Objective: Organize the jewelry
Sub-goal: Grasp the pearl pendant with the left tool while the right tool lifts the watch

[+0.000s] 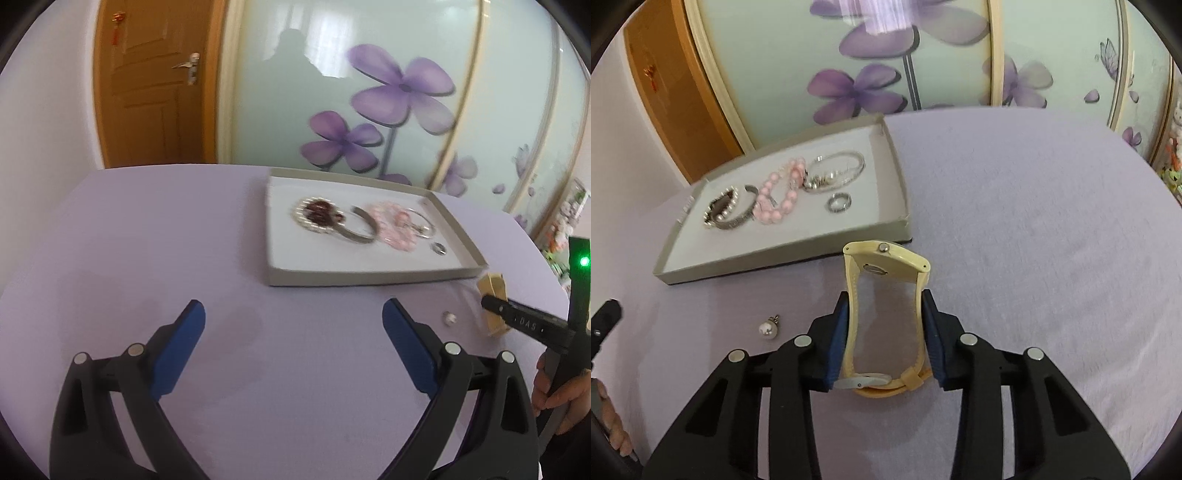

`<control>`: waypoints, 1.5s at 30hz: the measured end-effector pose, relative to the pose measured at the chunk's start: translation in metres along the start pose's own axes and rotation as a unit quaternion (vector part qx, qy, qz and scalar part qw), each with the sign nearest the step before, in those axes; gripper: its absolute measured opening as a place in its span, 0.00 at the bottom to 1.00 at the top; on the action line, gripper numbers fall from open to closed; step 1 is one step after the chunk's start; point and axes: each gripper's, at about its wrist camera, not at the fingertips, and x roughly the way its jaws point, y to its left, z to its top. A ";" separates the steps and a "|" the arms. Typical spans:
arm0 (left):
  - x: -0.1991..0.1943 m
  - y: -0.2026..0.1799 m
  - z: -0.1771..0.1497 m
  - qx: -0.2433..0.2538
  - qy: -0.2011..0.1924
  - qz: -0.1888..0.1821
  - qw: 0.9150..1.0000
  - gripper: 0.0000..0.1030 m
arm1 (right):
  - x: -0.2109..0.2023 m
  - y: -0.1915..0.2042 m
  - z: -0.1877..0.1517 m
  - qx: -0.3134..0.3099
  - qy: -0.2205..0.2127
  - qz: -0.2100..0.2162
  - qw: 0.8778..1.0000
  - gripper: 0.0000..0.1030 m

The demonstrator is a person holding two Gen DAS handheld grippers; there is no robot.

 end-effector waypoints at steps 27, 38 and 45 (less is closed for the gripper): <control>0.077 -0.153 -0.033 0.102 0.078 -0.046 0.991 0.46 | -0.031 -0.053 0.007 0.044 -0.031 0.060 0.997 0.38; 0.074 -0.150 -0.033 0.091 0.078 -0.046 0.992 0.13 | -0.033 -0.051 0.006 0.039 -0.027 0.069 0.996 0.38; 0.069 -0.134 -0.032 0.077 0.079 -0.047 0.993 0.13 | -0.038 -0.039 0.005 0.022 -0.032 0.075 0.996 0.38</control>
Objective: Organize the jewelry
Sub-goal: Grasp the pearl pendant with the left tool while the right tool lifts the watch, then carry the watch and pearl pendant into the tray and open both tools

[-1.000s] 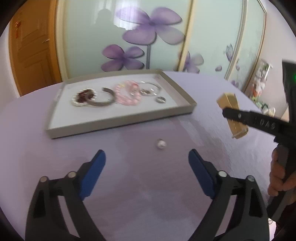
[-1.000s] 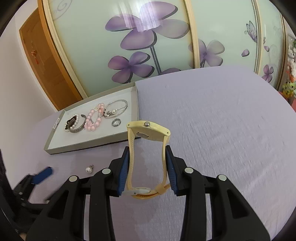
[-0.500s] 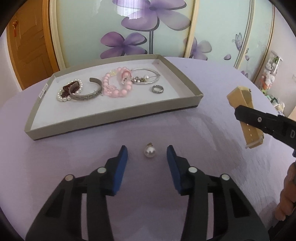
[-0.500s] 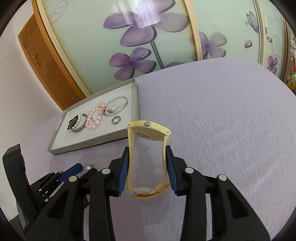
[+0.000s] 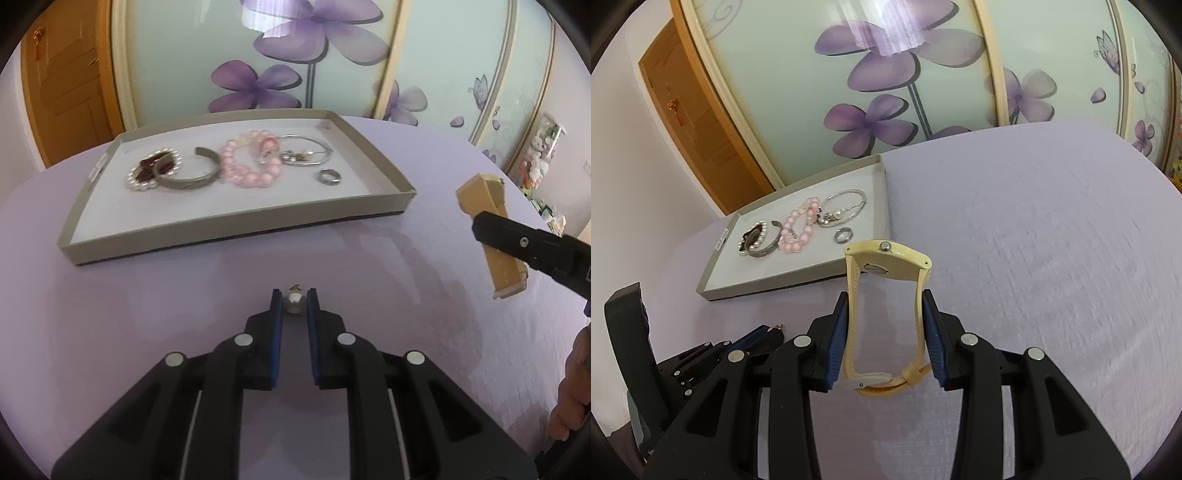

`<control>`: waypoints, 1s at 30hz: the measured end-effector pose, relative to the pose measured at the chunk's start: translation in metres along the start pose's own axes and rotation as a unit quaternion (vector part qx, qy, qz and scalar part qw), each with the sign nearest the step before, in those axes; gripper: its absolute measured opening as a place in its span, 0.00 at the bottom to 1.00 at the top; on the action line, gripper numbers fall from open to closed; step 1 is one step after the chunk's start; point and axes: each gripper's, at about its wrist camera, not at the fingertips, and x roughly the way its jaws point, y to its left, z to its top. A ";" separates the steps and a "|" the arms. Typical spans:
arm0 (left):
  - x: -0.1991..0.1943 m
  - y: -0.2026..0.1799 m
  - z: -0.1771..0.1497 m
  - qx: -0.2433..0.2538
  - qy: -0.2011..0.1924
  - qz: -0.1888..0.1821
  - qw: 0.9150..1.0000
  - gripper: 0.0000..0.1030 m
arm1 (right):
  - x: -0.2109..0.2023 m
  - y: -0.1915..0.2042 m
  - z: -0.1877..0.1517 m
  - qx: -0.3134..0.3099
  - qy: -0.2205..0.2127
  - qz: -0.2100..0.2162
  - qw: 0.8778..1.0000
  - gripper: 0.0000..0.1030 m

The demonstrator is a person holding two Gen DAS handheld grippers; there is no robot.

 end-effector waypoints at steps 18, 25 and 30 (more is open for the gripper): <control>-0.075 0.130 0.009 -0.093 -0.060 0.067 0.992 0.13 | 0.011 0.056 -0.004 -0.065 0.005 0.010 0.998 0.38; -0.095 0.153 0.011 -0.119 -0.082 0.069 0.987 0.13 | 0.013 0.073 -0.005 -0.081 0.009 0.012 0.997 0.38; -0.094 0.157 0.008 -0.123 -0.079 0.067 0.987 0.13 | 0.013 0.081 -0.006 -0.097 0.005 0.006 0.995 0.38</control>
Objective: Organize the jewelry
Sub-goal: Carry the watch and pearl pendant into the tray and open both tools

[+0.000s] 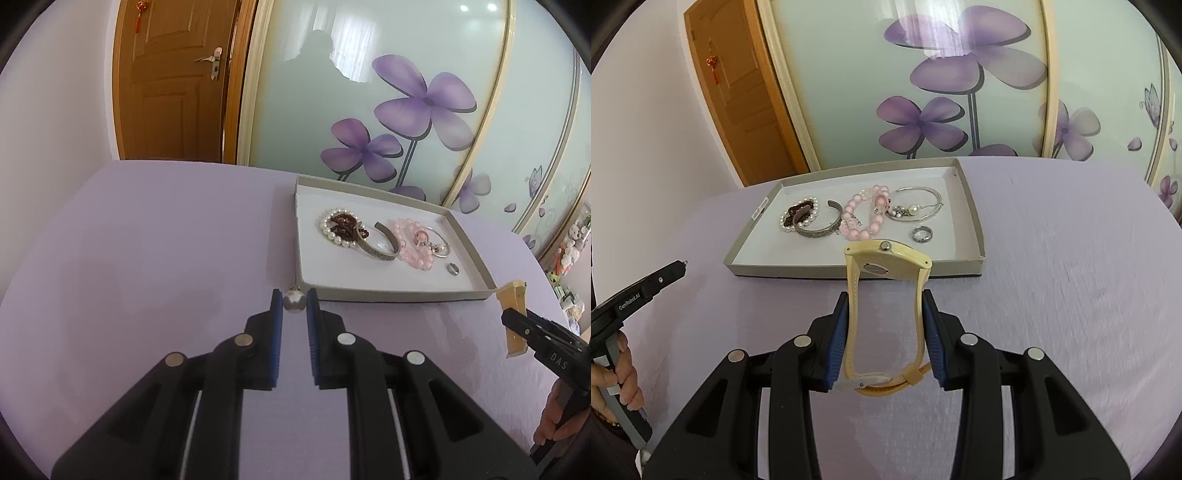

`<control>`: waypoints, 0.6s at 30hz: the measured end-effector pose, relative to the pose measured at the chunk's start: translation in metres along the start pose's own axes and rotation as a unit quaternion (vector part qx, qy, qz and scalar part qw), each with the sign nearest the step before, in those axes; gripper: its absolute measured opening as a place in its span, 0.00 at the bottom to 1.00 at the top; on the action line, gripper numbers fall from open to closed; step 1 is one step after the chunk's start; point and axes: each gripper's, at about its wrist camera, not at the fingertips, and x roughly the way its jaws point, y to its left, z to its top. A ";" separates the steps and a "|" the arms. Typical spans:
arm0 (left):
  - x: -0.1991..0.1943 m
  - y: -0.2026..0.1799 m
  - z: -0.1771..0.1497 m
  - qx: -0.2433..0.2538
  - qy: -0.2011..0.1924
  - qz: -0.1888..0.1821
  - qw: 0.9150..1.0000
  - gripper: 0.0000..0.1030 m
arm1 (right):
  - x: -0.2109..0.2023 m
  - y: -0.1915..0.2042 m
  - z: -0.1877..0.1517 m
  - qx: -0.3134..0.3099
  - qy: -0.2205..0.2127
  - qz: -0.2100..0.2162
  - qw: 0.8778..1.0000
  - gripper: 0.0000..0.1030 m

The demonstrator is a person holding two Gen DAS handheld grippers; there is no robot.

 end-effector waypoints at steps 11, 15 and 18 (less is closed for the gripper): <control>0.003 -0.012 0.014 -0.002 -0.016 -0.026 1.000 0.13 | 0.025 -0.007 0.049 0.005 -0.037 -0.026 0.999 0.38; 0.014 -0.021 0.022 -0.004 -0.016 -0.038 0.999 0.13 | 0.066 -0.011 0.071 0.016 -0.012 -0.018 1.000 0.38; 0.024 -0.026 0.028 -0.004 -0.014 -0.046 0.999 0.13 | 0.089 -0.012 0.081 0.019 0.004 -0.022 1.000 0.39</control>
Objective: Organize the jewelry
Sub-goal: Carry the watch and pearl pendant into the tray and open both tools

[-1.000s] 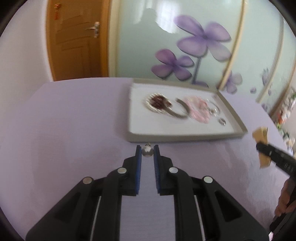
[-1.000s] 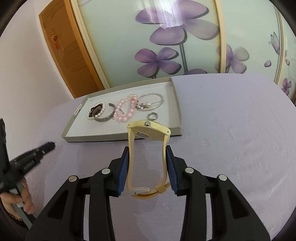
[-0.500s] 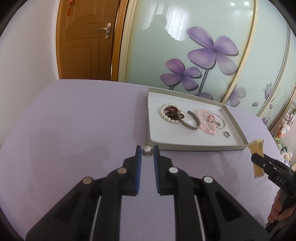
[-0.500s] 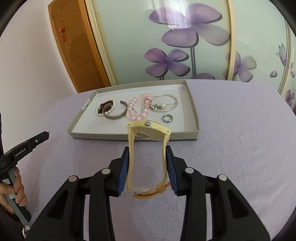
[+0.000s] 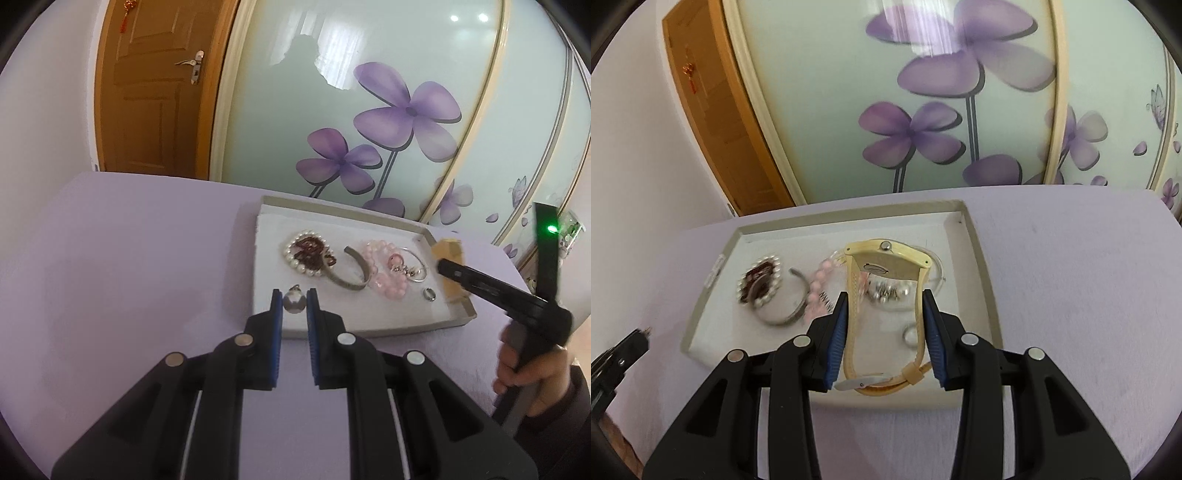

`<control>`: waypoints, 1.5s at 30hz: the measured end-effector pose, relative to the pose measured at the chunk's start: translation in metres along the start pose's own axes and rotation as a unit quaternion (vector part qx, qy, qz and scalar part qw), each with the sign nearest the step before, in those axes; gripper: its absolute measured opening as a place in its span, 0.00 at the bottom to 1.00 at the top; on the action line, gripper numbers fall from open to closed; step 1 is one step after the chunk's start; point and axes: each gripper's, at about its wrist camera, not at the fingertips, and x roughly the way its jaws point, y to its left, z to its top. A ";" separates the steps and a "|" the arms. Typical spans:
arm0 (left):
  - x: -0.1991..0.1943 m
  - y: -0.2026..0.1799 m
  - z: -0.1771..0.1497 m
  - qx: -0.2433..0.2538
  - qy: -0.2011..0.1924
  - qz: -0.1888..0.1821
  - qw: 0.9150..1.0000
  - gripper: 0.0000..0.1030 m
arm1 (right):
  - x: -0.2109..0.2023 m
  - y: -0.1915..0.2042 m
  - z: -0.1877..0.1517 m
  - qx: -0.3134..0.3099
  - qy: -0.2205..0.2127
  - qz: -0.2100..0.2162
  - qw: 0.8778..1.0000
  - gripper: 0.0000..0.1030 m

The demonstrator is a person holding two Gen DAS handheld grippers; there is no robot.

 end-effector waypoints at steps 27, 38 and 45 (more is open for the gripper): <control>0.114 -0.073 0.044 0.055 0.032 -0.057 0.996 0.13 | -0.049 -0.002 -0.018 -0.075 -0.086 -0.028 0.993 0.77; 0.112 -0.068 0.043 0.043 0.023 -0.046 0.998 0.46 | -0.055 -0.012 -0.023 -0.065 -0.079 -0.037 0.994 0.83; 0.060 -0.047 0.037 0.041 -0.014 -0.037 0.998 0.81 | -0.075 -0.005 -0.030 -0.065 -0.094 -0.032 0.993 0.90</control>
